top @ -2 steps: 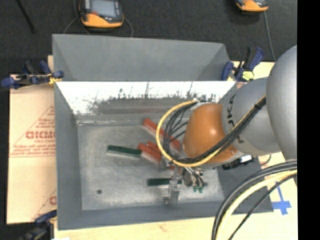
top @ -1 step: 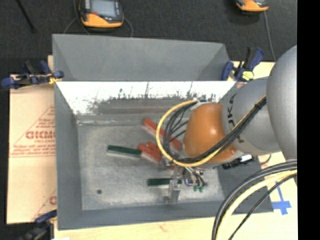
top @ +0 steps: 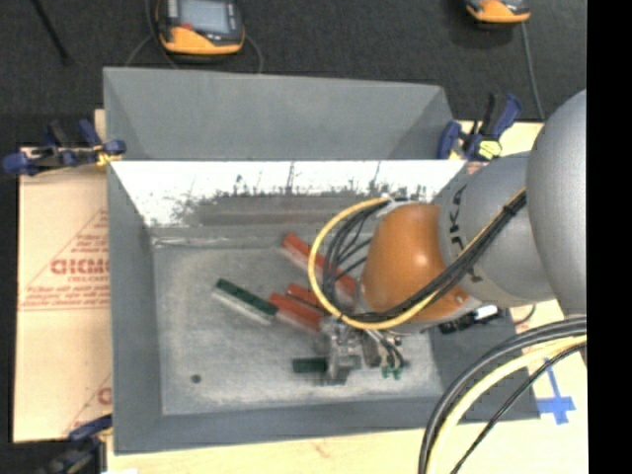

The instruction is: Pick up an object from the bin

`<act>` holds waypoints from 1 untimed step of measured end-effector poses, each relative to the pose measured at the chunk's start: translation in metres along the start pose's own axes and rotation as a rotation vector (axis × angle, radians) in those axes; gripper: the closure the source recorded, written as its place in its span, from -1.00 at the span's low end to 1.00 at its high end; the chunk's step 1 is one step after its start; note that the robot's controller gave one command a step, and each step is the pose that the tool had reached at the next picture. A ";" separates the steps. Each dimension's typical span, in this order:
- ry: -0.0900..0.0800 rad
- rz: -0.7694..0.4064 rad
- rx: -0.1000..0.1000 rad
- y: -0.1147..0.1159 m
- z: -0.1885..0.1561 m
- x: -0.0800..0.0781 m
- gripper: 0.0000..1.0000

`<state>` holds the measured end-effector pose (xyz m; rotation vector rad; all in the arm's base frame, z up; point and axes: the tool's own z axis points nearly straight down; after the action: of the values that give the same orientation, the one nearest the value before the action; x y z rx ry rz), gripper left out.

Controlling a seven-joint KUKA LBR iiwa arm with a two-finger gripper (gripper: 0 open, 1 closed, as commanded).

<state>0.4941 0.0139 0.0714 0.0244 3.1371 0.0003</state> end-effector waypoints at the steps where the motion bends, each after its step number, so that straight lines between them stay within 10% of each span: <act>1: 0.000 -0.004 0.001 -0.001 -0.008 -0.001 1.00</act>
Offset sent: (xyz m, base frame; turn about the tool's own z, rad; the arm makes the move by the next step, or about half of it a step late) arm 0.0001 0.0000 0.0077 0.0000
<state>0.4952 0.0131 0.0797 0.0186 3.1369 -0.0010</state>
